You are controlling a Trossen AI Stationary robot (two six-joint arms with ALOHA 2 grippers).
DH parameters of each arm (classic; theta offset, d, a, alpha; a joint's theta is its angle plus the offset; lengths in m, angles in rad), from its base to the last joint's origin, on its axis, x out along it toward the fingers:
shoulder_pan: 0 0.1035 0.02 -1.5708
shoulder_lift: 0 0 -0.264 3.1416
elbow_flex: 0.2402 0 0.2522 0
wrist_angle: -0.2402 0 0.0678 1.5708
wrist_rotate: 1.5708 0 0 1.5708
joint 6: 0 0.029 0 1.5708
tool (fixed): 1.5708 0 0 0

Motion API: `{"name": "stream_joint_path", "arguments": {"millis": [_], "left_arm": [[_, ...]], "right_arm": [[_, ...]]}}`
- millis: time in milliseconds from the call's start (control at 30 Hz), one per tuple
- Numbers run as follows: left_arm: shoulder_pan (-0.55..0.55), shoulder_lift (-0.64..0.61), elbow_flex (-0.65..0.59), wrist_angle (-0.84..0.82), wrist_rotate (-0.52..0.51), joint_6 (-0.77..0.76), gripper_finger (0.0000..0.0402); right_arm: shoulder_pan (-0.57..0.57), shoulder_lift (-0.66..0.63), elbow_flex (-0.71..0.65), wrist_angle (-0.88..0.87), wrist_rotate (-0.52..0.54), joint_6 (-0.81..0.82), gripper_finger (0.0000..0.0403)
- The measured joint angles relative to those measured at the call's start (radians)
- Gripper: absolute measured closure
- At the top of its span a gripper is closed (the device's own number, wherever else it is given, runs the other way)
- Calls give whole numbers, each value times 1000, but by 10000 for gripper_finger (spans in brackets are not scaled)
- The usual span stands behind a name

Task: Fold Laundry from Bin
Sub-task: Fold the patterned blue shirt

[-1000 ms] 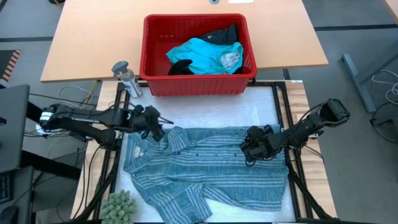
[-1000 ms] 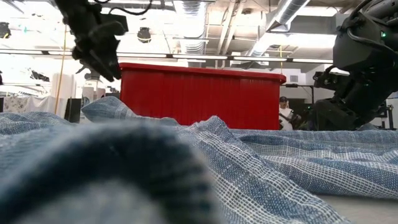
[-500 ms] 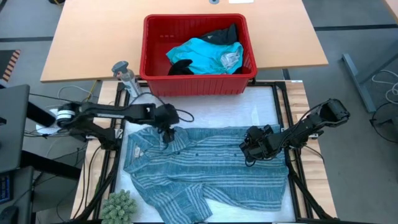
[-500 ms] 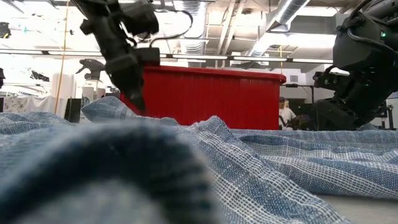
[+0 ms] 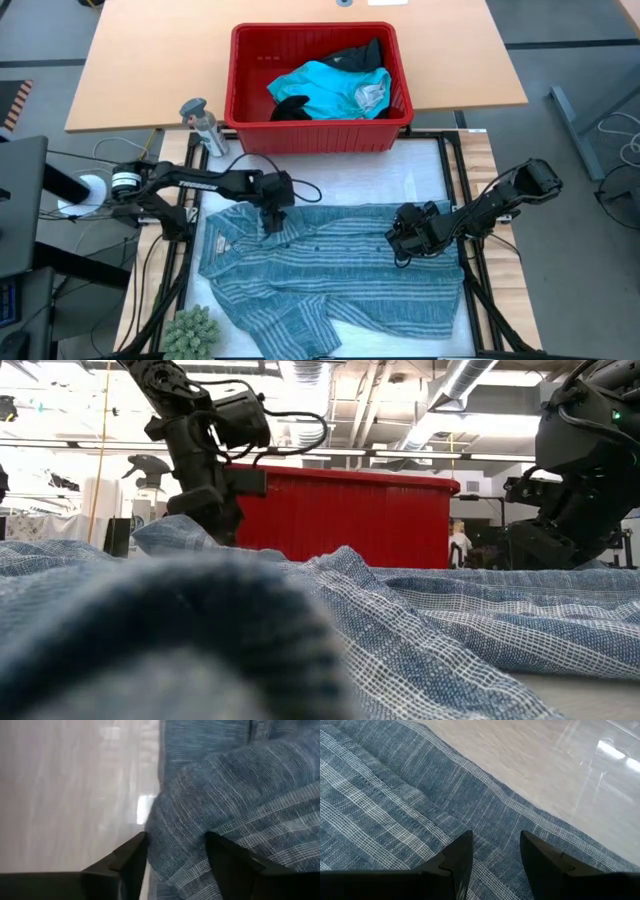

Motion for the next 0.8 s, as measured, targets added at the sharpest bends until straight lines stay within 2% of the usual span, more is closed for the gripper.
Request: {"name": "stream_joint_path", "arguments": {"millis": [100,300,533,700,800], "left_arm": [[-10,-15,16,-17,-39,-4,267],[-34,-19,46,-52,-39,-12,386],[-116,-19,170,-140,-44,-125,400],[-244,-19,291,-197,-43,-266,401],[-337,-20,320,-188,-33,-346,401]], "right_arm": [[0,0,0,0,0,0,216],[0,0,0,7,0,0,216],[0,0,0,8,0,0,216],[0,0,0,8,-2,1,216],[0,0,0,9,-4,1,216]]}}
